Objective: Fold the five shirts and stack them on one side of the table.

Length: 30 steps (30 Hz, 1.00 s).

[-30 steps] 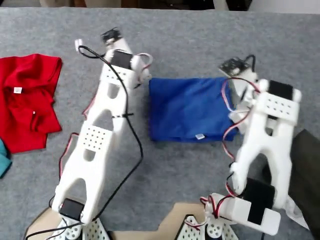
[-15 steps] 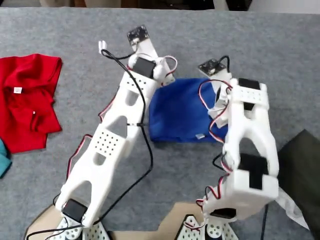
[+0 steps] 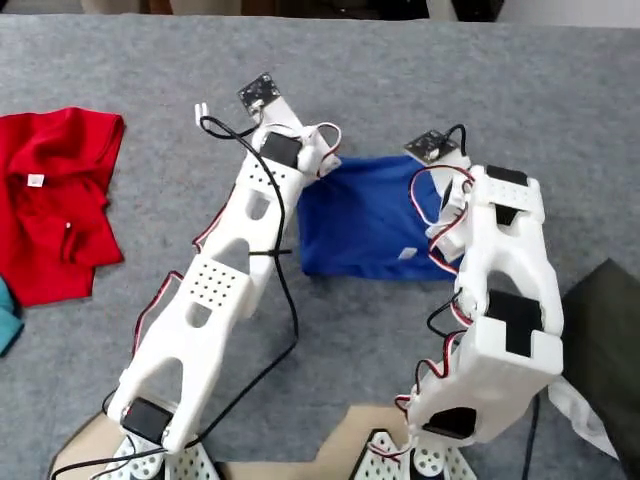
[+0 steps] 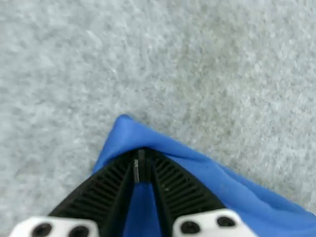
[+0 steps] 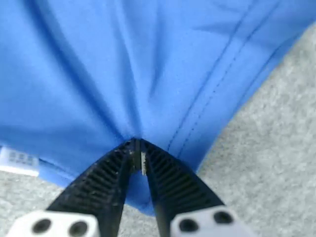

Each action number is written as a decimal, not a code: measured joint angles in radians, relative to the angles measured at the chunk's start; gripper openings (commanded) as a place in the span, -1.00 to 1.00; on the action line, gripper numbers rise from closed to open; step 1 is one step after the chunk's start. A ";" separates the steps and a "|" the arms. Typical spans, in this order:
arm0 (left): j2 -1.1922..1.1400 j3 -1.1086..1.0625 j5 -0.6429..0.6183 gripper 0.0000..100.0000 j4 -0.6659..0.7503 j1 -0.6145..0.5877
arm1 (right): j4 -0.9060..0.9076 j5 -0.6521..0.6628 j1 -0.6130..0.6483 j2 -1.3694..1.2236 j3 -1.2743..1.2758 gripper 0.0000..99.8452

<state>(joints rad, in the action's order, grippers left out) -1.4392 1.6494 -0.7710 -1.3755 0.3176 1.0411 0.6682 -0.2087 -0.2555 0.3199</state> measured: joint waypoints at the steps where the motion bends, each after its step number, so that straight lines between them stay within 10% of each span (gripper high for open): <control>1: 0.000 0.003 0.002 -0.96 -0.009 -0.005 | -0.002 0.006 0.000 -0.002 0.000 -0.99; 13: 0.173 0.000 0.146 -0.56 -0.187 -0.014 | 0.089 0.006 0.000 -0.003 -0.064 -0.98; 30: 0.161 -0.009 0.287 -0.96 -0.308 -0.041 | 0.370 -0.098 0.095 -0.091 -0.511 -0.97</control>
<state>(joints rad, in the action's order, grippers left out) -1.2781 1.6402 -0.4841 -1.6840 0.2762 1.4108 0.5700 -0.1135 -0.3460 -0.1910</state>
